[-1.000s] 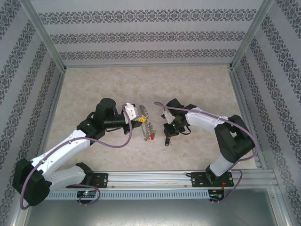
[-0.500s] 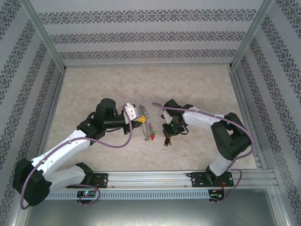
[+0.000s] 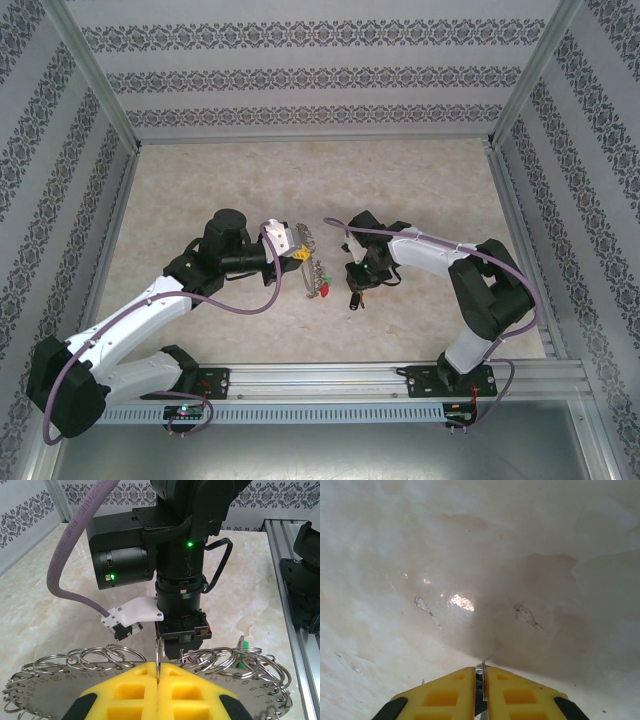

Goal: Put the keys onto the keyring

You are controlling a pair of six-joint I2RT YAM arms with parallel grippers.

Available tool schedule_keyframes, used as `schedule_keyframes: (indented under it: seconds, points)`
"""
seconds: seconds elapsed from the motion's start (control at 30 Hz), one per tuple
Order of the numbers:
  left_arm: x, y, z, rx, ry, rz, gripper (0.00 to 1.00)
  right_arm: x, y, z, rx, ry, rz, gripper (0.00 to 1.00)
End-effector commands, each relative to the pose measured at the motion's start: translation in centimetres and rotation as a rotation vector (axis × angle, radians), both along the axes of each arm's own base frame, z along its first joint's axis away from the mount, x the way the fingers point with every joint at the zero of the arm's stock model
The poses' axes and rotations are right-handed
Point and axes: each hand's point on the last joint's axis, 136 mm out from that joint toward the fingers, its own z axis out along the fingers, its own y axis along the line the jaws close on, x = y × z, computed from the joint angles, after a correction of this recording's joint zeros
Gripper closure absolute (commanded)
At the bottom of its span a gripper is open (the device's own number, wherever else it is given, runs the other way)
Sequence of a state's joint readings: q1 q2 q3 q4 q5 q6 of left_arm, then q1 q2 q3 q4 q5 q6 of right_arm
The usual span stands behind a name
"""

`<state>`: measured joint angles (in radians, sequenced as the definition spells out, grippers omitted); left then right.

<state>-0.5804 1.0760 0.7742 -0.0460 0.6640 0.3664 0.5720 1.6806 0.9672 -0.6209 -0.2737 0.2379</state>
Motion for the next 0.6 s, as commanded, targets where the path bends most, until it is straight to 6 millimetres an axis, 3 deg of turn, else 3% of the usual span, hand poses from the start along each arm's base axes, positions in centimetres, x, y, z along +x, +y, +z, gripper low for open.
schedule_keyframes:
  seconds: [0.0,0.3,0.47,0.57]
  points:
    - [0.1,0.2,0.6,-0.010,-0.033,-0.001,1.00,-0.2,0.3,-0.3,0.007,0.029,-0.011,0.85]
    - [0.0,0.3,0.6,-0.009,-0.031,0.003,1.00,-0.1,0.1,-0.4,-0.007,0.024,-0.014,0.88]
    - [0.1,0.2,0.6,-0.009,-0.031,0.000,1.00,0.0,0.1,0.1,0.006,0.009,-0.014,1.00]
    - [0.1,0.2,0.5,-0.008,-0.030,0.000,1.00,0.1,0.2,0.8,0.024,-0.011,-0.017,1.00]
